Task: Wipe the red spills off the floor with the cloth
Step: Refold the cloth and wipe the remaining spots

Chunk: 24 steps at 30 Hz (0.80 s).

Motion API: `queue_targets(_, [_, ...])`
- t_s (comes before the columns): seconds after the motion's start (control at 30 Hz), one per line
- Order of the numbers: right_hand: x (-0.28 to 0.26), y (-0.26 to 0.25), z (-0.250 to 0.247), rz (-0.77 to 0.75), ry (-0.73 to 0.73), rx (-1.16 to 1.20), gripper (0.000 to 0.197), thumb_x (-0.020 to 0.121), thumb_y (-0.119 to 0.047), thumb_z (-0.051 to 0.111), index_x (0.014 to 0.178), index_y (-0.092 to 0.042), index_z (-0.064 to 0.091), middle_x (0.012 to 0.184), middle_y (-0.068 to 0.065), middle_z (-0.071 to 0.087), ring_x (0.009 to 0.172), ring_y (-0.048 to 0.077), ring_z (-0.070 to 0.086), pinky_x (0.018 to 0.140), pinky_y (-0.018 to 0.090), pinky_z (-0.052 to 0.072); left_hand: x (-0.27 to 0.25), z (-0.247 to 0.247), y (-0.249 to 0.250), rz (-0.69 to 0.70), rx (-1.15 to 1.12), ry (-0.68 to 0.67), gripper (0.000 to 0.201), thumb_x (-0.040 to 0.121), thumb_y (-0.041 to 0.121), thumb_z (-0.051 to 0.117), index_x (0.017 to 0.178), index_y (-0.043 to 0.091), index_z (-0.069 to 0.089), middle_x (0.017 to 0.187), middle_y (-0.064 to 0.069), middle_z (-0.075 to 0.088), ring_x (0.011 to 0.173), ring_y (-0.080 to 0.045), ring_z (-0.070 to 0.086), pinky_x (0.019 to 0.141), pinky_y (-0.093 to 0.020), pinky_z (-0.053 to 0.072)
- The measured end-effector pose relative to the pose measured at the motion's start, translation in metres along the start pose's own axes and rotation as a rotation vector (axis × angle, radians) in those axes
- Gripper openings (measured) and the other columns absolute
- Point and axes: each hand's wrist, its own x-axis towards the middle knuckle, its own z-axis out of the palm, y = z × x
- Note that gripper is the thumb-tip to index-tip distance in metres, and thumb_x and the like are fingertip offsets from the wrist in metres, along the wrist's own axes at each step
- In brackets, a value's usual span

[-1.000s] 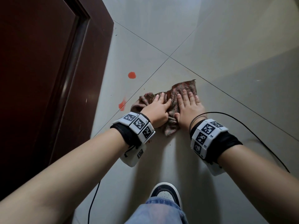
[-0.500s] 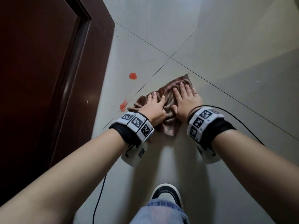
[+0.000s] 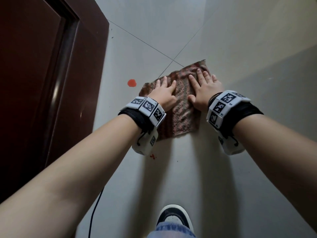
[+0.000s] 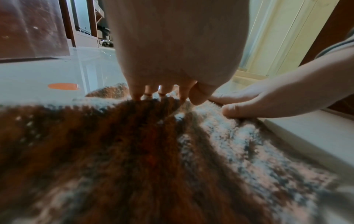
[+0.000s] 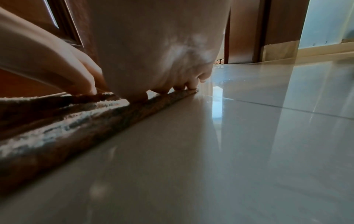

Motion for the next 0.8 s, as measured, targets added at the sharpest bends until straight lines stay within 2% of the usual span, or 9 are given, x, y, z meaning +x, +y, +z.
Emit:
queue_targets(0.13, [-0.011,0.011,0.007,-0.007,0.005,0.001,0.071,0.097,-0.046,0.03,0.152,-0.018,-0.005,0.159,0.013,-0.01,0.148,0.026,-0.003,0.12,0.038,0.001,-0.003,0.012,0.001,0.064,0.03,0.022,0.071,0.09,0.012,0.035,0.152,0.027,0.006,0.159,-0.007,-0.013,0.148,-0.025,-0.012,0.12,-0.043,0.005])
queue_targets(0.3, [-0.029,0.021,0.017,-0.108,-0.017,-0.08,0.068,0.098,-0.047,0.026,0.151,-0.022,-0.008,0.159,0.012,-0.011,0.148,0.025,-0.005,0.12,0.037,-0.001,-0.023,0.033,-0.017,0.16,0.059,0.007,0.075,0.087,0.006,0.038,0.151,0.032,0.009,0.16,-0.006,-0.012,0.148,-0.023,-0.013,0.119,-0.041,0.0])
queue_targets(0.63, [-0.067,0.001,0.032,-0.329,-0.019,-0.235,0.071,0.097,-0.049,0.029,0.152,-0.021,-0.006,0.159,0.014,-0.01,0.148,0.029,-0.002,0.119,0.036,-0.002,-0.071,0.056,-0.046,0.174,0.038,-0.096,0.076,0.085,-0.001,0.036,0.15,0.033,0.017,0.16,-0.002,-0.01,0.148,-0.02,-0.012,0.12,-0.042,0.002])
queue_targets(0.73, [-0.073,-0.007,0.041,-0.373,-0.015,-0.247,0.072,0.097,-0.049,0.032,0.152,-0.02,-0.004,0.159,0.015,-0.008,0.148,0.031,-0.001,0.12,0.037,-0.001,-0.085,0.066,-0.053,0.167,0.041,-0.121,0.076,0.086,-0.002,0.036,0.15,0.031,0.015,0.16,-0.003,-0.011,0.148,-0.02,-0.013,0.119,-0.041,0.0])
queue_targets(0.8, [-0.078,-0.013,0.046,-0.402,0.024,-0.234,0.075,0.093,-0.05,0.043,0.152,-0.018,0.008,0.158,0.018,0.005,0.147,0.034,0.011,0.119,0.039,0.008,-0.094,0.071,-0.057,0.165,0.054,-0.14,0.076,0.086,-0.002,0.037,0.15,0.031,0.015,0.16,-0.003,-0.012,0.147,-0.02,-0.013,0.119,-0.04,0.001])
